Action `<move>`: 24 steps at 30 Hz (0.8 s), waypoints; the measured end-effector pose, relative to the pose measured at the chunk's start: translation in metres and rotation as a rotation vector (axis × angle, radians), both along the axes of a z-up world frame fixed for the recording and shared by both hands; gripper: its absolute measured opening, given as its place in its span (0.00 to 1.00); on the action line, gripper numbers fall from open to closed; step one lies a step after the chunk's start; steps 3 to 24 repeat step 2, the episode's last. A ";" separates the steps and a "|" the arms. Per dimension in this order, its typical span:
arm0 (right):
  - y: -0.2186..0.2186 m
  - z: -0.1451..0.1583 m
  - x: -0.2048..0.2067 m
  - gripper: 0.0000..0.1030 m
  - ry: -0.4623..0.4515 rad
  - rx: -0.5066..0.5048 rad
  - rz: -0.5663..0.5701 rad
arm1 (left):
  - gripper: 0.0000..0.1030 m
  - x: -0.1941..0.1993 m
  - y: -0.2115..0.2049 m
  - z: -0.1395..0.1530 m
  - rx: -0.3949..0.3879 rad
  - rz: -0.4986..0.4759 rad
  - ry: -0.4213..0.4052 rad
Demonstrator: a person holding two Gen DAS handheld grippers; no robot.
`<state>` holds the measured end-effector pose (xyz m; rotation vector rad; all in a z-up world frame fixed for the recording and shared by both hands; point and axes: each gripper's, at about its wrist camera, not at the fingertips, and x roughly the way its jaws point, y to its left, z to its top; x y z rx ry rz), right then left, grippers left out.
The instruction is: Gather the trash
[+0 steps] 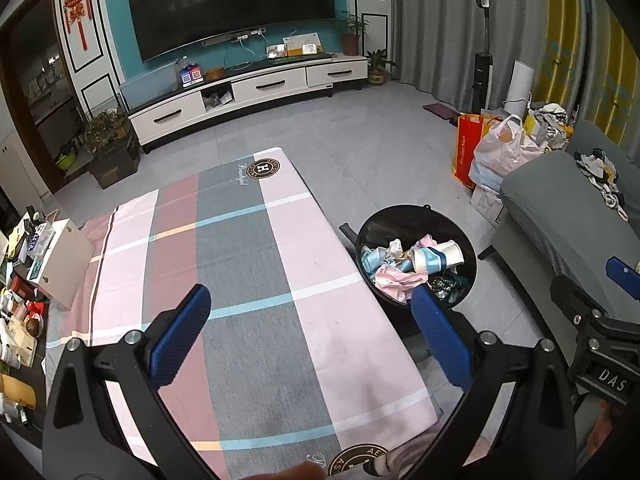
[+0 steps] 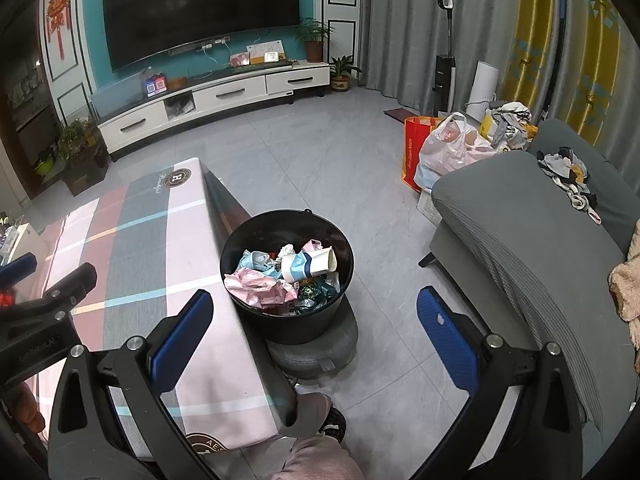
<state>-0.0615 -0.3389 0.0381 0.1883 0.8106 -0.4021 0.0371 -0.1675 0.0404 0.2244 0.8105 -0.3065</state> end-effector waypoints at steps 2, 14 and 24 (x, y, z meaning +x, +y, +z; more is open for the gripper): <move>0.000 0.000 -0.001 0.97 0.001 0.002 -0.001 | 0.97 0.000 0.000 0.000 -0.001 0.000 0.001; 0.000 0.000 -0.001 0.97 0.001 0.002 -0.001 | 0.97 0.000 0.000 0.000 -0.001 0.000 0.001; 0.000 0.000 -0.001 0.97 0.001 0.002 -0.001 | 0.97 0.000 0.000 0.000 -0.001 0.000 0.001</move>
